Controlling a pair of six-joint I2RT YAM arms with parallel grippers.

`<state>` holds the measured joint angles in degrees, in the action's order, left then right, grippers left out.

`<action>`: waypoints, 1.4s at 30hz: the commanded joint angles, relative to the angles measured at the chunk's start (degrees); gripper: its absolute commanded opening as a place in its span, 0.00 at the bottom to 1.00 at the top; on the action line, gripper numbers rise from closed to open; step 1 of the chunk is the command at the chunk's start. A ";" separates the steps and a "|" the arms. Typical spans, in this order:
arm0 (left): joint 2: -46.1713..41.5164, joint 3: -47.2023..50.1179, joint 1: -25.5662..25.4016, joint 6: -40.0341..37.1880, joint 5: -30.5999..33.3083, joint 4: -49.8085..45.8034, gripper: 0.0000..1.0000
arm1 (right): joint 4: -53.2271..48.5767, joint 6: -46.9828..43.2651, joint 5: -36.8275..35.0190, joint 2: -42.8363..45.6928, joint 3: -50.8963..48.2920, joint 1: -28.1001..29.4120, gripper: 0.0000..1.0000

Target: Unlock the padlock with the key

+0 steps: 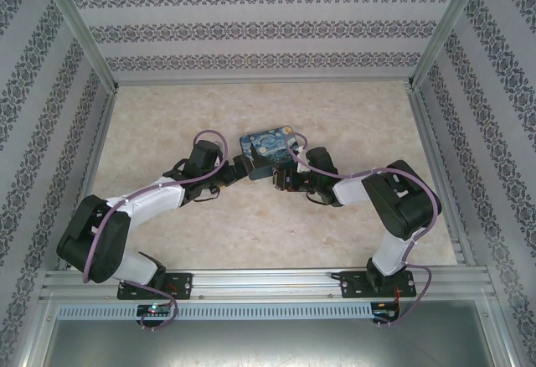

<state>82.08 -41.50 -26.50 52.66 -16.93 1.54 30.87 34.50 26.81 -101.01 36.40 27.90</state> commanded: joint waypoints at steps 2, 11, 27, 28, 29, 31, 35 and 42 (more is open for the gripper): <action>0.22 -1.84 0.84 -1.42 -0.42 0.66 1.00 | 1.21 0.04 0.97 -1.03 -0.18 0.40 0.08; 1.10 -7.00 0.84 -6.56 3.11 -6.36 1.00 | 0.98 1.90 -0.18 0.76 -2.13 -0.27 0.00; 12.64 -26.28 -6.28 -18.99 22.14 -27.33 1.00 | 2.49 11.89 -2.24 2.93 -4.54 -0.40 0.00; 13.30 -26.76 -6.75 -19.11 23.03 -27.91 1.00 | 2.59 12.55 -2.43 2.93 -4.73 -0.39 0.00; 13.97 -26.97 -7.11 -19.09 23.61 -28.15 1.00 | 2.86 13.16 -2.55 2.84 -4.99 -0.39 0.00; 14.80 -27.02 -7.83 -19.24 24.67 -28.35 1.00 | 3.36 14.45 -2.79 2.83 -5.44 -0.39 0.00; 15.98 -27.06 -9.11 -19.70 26.36 -28.76 1.00 | 3.92 15.60 -3.21 3.00 -6.29 -0.39 0.00; 18.01 -26.71 -10.41 -19.80 27.12 -28.87 1.00 | 5.57 18.83 -3.66 2.78 -7.11 -0.35 0.00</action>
<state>98.52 -67.42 -35.97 34.44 8.10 -25.04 36.25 50.96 24.77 -98.70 30.68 27.86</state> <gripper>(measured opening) 0.997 0.063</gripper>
